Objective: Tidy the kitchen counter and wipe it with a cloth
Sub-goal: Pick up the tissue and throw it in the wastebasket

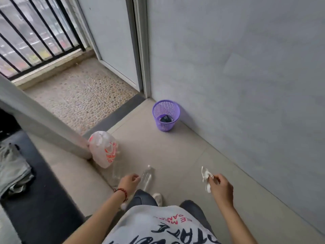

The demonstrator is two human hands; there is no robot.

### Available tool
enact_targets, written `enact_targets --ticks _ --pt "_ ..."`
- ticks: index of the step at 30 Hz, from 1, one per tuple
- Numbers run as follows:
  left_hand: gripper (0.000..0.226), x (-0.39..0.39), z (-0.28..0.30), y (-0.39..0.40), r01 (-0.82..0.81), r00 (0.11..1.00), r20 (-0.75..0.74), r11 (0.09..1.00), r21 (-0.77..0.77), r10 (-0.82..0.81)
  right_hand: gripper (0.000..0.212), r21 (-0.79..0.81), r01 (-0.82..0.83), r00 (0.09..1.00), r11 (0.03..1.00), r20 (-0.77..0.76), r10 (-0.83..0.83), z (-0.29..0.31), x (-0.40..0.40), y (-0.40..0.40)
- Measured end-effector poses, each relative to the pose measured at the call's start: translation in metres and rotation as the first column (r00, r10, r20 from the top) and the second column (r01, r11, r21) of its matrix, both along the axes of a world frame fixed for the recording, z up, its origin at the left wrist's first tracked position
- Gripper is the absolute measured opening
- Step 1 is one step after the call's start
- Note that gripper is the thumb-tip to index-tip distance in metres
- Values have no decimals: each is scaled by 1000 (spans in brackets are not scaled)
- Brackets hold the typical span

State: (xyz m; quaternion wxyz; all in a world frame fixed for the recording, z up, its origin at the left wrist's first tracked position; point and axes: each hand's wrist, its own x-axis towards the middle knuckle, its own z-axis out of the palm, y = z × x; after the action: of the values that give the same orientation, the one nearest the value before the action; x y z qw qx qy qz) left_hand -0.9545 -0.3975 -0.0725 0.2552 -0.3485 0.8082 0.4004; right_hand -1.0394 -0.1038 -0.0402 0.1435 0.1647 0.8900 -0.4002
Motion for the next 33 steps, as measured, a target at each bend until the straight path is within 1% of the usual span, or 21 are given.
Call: enact_targets --ticks 3,6,9,12,18,22,25,27,29,33 --pt "29 -74 13 -8 -15 998 -69 1000 -5 15 31 8 35 999 999 15 -35 -6 -39 8" --pt "31 -142 14 -16 -35 994 -108 999 -4 35 25 15 39 998 999 41 -40 -18 -88 9" --pt "30 -201 9 -19 -72 990 -125 997 -11 70 24 12 -20 997 1000 68 20 -31 -150 4" --pt "30 -239 2 -18 -160 982 -108 987 -24 157 18 24 -107 989 994 108 104 -38 -217 -3" --pt "28 -277 -7 -16 -303 952 -64 953 -31 300 11 32 -332 936 943 138 325 -38 -346 -35" --pt "28 -291 -16 -17 -407 913 -43 913 -33 405 10 68 -453 886 889 141 441 -49 -407 -68" --pt "27 -302 -25 -23 -444 896 -26 895 -44 443 10 58 -486 865 872 174 470 -62 -434 -95" --pt "27 -309 -31 -29 -460 888 -13 887 -43 460 10 50 -472 867 880 208 453 -72 -443 -111" --pt "27 -317 -36 -35 -477 879 -10 878 -37 477 14 46 -448 875 893 228 427 -82 -452 -128" --pt "28 -339 -45 -52 -496 868 -32 868 -29 495 19 53 -473 866 879 211 453 -97 -480 -172"
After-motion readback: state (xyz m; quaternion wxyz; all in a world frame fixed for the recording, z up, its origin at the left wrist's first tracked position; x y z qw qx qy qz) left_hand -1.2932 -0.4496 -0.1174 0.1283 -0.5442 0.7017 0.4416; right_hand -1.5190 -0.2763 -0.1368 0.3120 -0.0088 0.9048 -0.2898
